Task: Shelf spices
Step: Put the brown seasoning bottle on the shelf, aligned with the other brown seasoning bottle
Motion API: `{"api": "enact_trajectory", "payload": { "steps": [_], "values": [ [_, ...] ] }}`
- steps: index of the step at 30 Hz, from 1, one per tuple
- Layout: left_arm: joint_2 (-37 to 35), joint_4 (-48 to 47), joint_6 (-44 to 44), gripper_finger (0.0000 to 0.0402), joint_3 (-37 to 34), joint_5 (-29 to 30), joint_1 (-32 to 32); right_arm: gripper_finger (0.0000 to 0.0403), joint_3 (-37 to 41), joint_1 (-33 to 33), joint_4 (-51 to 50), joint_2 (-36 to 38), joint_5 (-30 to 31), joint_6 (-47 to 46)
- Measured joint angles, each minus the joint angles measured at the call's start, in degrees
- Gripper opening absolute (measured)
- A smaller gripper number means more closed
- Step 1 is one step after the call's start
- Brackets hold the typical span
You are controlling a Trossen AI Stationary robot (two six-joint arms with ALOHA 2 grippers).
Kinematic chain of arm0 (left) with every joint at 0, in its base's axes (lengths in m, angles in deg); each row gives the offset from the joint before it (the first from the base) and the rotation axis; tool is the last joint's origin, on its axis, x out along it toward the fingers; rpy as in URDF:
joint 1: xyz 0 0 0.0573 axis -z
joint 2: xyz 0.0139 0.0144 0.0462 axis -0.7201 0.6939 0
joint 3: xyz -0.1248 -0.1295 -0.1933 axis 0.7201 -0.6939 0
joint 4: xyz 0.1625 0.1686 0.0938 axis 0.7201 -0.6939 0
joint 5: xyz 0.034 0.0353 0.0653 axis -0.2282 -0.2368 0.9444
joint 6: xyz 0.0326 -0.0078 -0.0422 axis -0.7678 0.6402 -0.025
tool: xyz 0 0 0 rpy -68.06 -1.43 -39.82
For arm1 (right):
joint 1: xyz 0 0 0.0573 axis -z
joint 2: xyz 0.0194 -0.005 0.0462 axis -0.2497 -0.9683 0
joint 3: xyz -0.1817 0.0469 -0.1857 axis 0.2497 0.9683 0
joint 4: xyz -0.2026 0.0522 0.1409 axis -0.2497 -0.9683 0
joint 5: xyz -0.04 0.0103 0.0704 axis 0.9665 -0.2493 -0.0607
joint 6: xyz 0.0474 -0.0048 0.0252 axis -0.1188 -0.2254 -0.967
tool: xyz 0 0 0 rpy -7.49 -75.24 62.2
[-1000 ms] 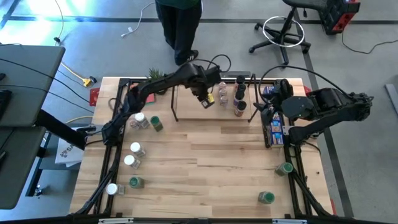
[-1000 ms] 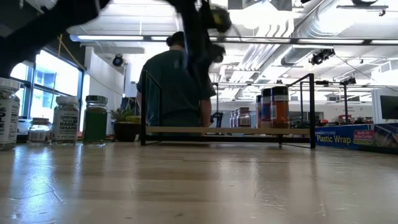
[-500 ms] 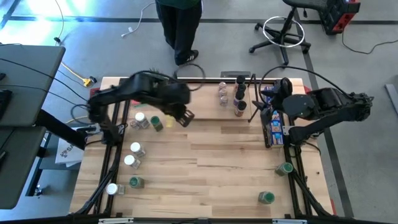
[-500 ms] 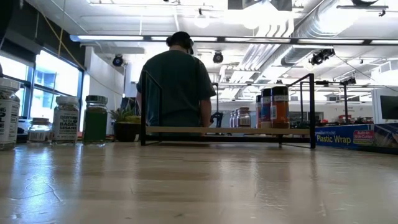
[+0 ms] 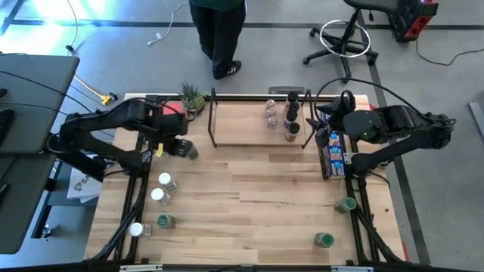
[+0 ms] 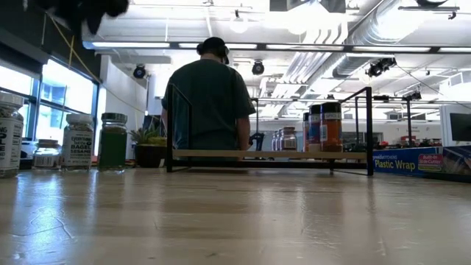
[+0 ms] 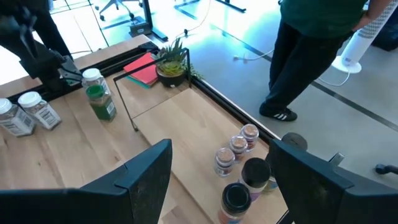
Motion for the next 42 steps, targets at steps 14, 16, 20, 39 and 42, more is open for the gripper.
{"api": "enact_trajectory", "payload": {
  "steps": [14,16,20,39,42],
  "values": [
    [3.1,0.4,-28.1,0.0212,-18.5,0.9,-11.1,0.0263,0.0,1.0,0.1,0.0,-0.3,0.1],
    [5.1,0.1,-30.4,0.0212,-20.0,1.5,-12.7,0.0263,0.0,1.0,0.1,0.0,-0.4,0.0],
    [8.7,0.3,-33.7,0.0212,-23.3,2.5,-15.5,0.0263,0.0,1.0,0.1,0.0,-0.9,0.0],
    [10.3,12.2,-40.8,0.0246,-31.5,7.0,-22.4,0.0263,0.0,1.0,0.2,0.0,-2.8,-1.2],
    [10.3,12.7,-42.9,0.0266,-31.5,9.0,-23.1,0.0263,0.0,1.0,0.2,0.0,-2.8,-1.3]
  ]
}}
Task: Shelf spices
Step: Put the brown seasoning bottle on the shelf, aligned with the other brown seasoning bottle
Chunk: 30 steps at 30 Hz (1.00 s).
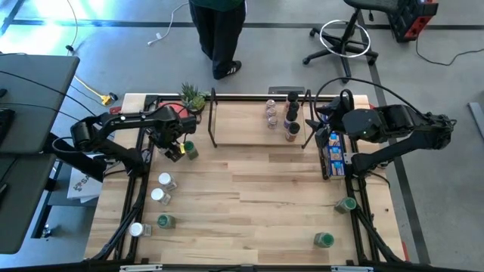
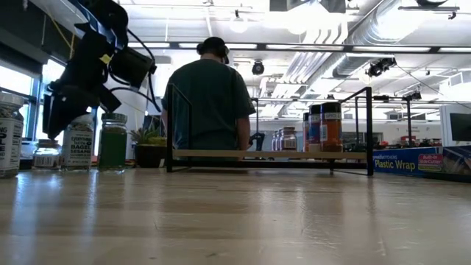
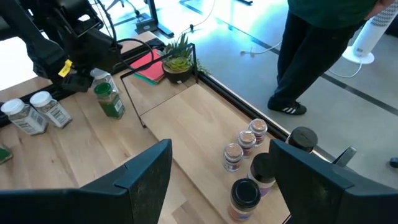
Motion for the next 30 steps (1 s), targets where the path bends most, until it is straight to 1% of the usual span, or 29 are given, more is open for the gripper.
{"api": "enact_trajectory", "payload": {
  "steps": [4,7,10,16,20,23,30],
  "values": [
    [0.0,1.5,-4.1,0.0281,0.0,2.1,-0.6,0.0263,0.0,0.0,0.0,0.0,0.0,-0.3],
    [0.0,3.3,-7.5,0.0283,0.0,2.6,-0.6,0.0263,0.0,0.0,0.0,0.0,-0.1,-0.4],
    [0.0,4.4,-8.9,0.0283,0.0,3.6,-0.6,0.0263,0.0,0.0,0.0,0.0,-0.2,-1.5],
    [0.0,4.3,-8.6,0.0283,-1.1,3.8,-0.6,0.0263,0.0,0.0,0.0,0.0,-0.2,-2.0],
    [0.0,3.3,-4.3,0.0283,-1.6,3.7,-0.6,0.0263,0.0,0.0,0.0,0.0,-0.2,-2.0],
    [-0.3,3.4,-2.4,0.0283,-0.5,3.9,-0.6,0.0263,0.0,0.0,0.0,0.0,-0.2,-2.0],
    [-2.2,1.4,-2.8,0.0282,3.5,5.7,-0.6,0.0263,0.0,0.0,0.1,0.0,-0.2,-2.0]
  ]
}}
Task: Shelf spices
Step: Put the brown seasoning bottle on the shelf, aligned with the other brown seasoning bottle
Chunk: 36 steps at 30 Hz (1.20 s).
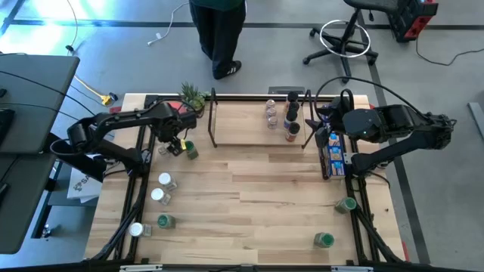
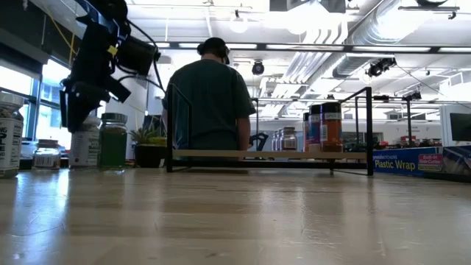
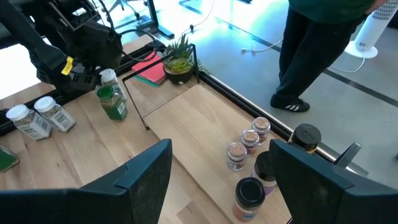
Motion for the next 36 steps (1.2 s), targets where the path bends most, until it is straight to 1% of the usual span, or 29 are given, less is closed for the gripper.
{"api": "enact_trajectory", "payload": {
  "steps": [7,12,15,21,28,36],
  "values": [
    [-3.4,0.2,1.9,0.0282,0.2,0.2,0.5,0.0263,0.0,0.0,0.0,0.0,0.0,-1.0],
    [-4.7,-3.7,3.9,0.0282,0.0,-0.7,0.5,0.0263,0.0,0.0,0.0,0.0,0.0,-0.8],
    [-4.8,-4.0,4.0,0.0282,-1.9,-1.1,0.4,0.0263,0.0,0.0,0.0,0.0,0.0,-0.6],
    [-4.8,0.8,6.0,0.0282,-6.5,-3.4,0.3,0.0263,0.0,0.0,0.0,0.0,0.0,-0.2],
    [-4.8,4.3,6.4,0.0282,-11.2,-3.6,0.3,0.0263,0.0,0.0,-0.1,0.0,0.0,-0.2],
    [-4.7,9.3,6.5,0.0282,-12.9,-3.1,0.3,0.0263,0.0,0.0,-0.1,0.0,0.0,-0.2]
  ]
}}
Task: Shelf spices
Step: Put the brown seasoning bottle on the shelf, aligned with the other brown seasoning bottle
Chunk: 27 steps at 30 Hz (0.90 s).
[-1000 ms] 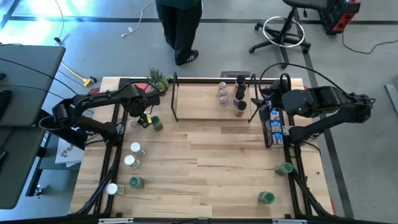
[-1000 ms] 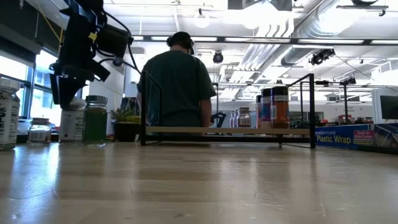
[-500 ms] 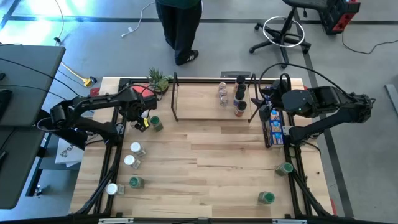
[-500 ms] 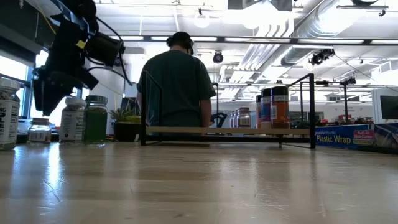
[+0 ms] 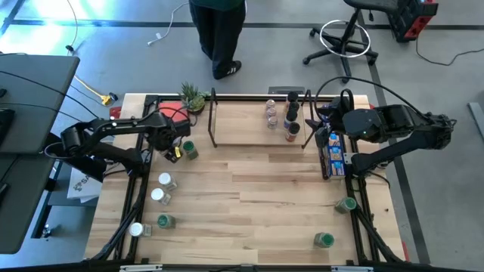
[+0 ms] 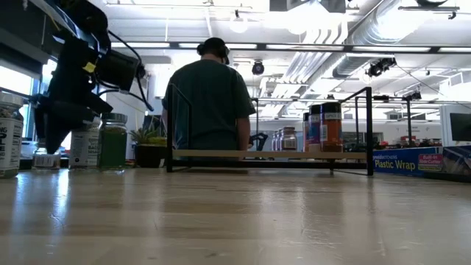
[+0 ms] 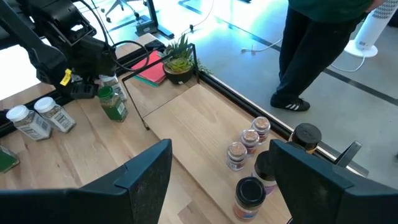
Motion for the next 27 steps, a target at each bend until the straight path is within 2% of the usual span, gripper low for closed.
{"api": "enact_trajectory", "payload": {
  "steps": [5,15,20,24,27],
  "values": [
    [0.6,1.8,1.5,0.0273,0.1,0.5,0.0,0.0263,0.0,0.0,0.0,0.0,0.2,-0.2],
    [0.9,1.6,4.3,0.0194,0.2,-3.7,0.1,0.0263,0.0,0.0,0.0,0.0,0.4,-0.6],
    [1.1,-1.2,6.6,0.0172,0.9,-6.8,1.3,0.0263,0.0,0.0,0.0,0.0,0.4,-0.6],
    [1.1,-6.6,7.7,0.0166,5.2,-8.3,3.5,0.0263,0.0,0.0,0.0,0.0,0.4,-0.6],
    [1.1,-11.6,8.5,0.0163,10.9,-8.3,5.7,0.0263,0.0,0.0,0.0,0.0,0.4,-0.6]
  ]
}}
